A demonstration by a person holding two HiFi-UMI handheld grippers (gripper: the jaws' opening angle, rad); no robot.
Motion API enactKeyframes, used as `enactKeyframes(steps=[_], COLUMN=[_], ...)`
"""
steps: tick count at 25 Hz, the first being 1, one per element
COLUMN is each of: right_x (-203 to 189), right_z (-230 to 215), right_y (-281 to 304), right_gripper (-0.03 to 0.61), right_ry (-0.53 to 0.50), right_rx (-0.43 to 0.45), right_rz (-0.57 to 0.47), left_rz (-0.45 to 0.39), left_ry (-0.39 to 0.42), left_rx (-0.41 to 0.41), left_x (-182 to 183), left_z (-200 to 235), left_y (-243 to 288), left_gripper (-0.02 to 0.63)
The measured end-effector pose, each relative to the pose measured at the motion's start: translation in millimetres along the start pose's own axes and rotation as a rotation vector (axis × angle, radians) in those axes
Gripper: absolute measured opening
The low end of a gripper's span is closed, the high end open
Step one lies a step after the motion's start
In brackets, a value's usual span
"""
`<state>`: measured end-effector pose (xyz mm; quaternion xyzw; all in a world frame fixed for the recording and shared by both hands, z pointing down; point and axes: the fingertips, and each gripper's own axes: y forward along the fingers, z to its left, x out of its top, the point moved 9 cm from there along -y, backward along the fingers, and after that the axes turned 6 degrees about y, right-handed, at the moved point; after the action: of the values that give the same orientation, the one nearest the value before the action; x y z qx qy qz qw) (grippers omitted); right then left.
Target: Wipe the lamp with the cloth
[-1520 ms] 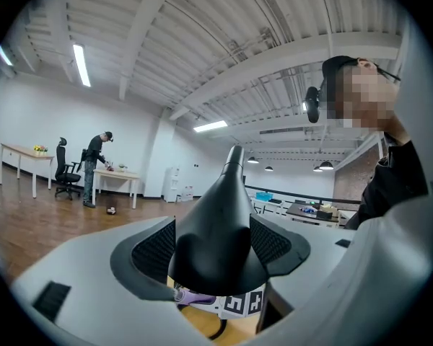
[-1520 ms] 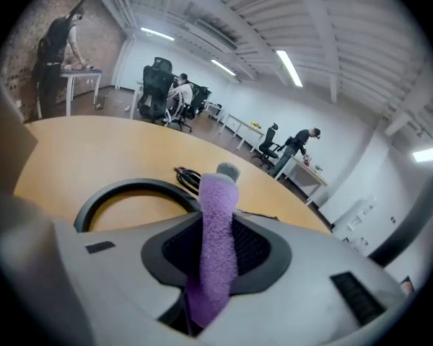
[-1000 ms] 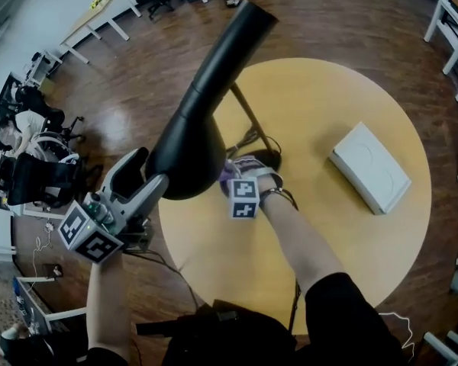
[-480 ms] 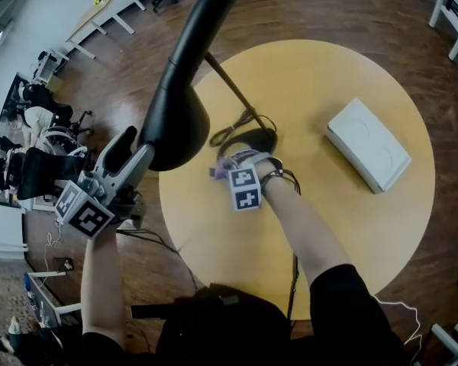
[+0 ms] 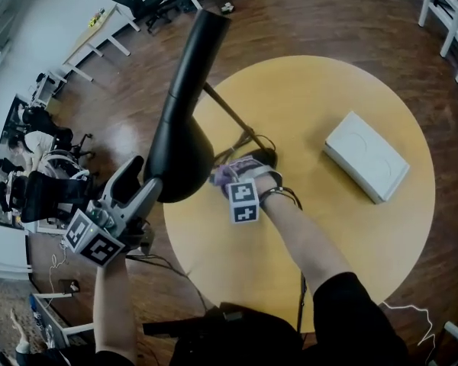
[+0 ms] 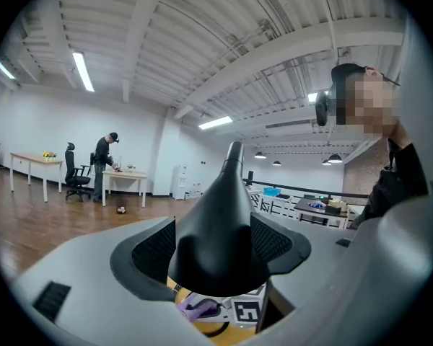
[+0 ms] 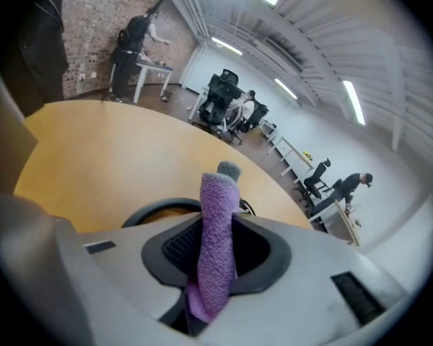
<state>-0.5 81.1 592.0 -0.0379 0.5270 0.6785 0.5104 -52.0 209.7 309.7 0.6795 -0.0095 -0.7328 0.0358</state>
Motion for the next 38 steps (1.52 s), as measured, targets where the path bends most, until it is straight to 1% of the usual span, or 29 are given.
enactKeyframes(steps=[1,3,5,7,8,10,13,17,19,21,22,24,26,28,29,30,32,33,34,36,38], right_x=[0,0,-1,0,1,1,-10,-22,-28,-34,-37,-46,-61,-76,-86,-97,-118,-125,-130,-132,-133], right_z=[-1,2,7,13,19,32,44,47,48,52,52,48,34,12,1,-9,-30,-42,-53,-70,-75], right_y=[6,14,16,12,9,-1,-20,-39,-48,-57,-60,-62,-65,-76,-81,-85,-88,-89,-89,-88,-83], right_gripper=[0.088,0.089,0.089,0.089,0.089,0.089,0.087,0.087,0.089,0.09,0.091,0.089,0.089,0.089,0.089,0.089,0.089,0.089,0.089,0.089,0.091], right_ry=[0.008,0.017,0.012,0.0,-0.024,-0.105,-0.192,-0.232,-0.258,-0.266,-0.255,-0.189,-0.092,-0.022,-0.021,-0.041,-0.074,-0.058,-0.019,0.098,0.227], right_rx=[-0.002,0.035,0.076,0.13,0.16,0.195,0.209,0.221,0.202,0.195,0.193,0.167,0.099,0.038,0.022,0.012,-0.009,-0.03,-0.055,-0.09,-0.101], right_rz=[0.026,0.056,0.056,0.033,0.022,0.026,0.059,0.067,0.09,0.088,0.07,0.013,-0.03,-0.034,-0.008,0.037,0.148,0.198,0.242,0.315,0.37], left_rz=[0.001,0.006,0.014,0.019,0.018,0.012,0.005,0.014,0.016,0.018,0.021,0.024,0.026,0.028,0.026,0.024,0.019,0.018,0.017,0.015,0.011], left_ry=[0.001,0.013,0.024,0.028,0.028,0.031,0.049,0.059,0.051,0.042,0.041,0.054,0.076,0.084,0.084,0.082,0.076,0.074,0.071,0.064,0.06], left_rx=[-0.001,-0.003,-0.008,-0.008,-0.005,0.009,0.031,0.065,0.064,0.053,0.05,0.051,0.057,0.058,0.056,0.053,0.043,0.037,0.032,0.023,0.017], left_x=[0,2,4,3,2,1,0,2,3,1,1,0,0,0,1,1,0,-1,-2,-4,-4], left_z=[-1,-5,-8,-7,-6,-6,-8,-7,-8,-11,-12,-14,-15,-16,-16,-16,-15,-16,-16,-20,-26], left_y=[0,2,4,5,4,2,3,1,2,4,4,5,6,6,6,6,6,7,7,10,13], left_gripper=[0.311,0.311,0.311,0.311,0.311,0.311,0.311,0.31,0.31,0.31,0.31,0.31,0.31,0.31,0.31,0.31,0.31,0.31,0.31,0.31,0.31])
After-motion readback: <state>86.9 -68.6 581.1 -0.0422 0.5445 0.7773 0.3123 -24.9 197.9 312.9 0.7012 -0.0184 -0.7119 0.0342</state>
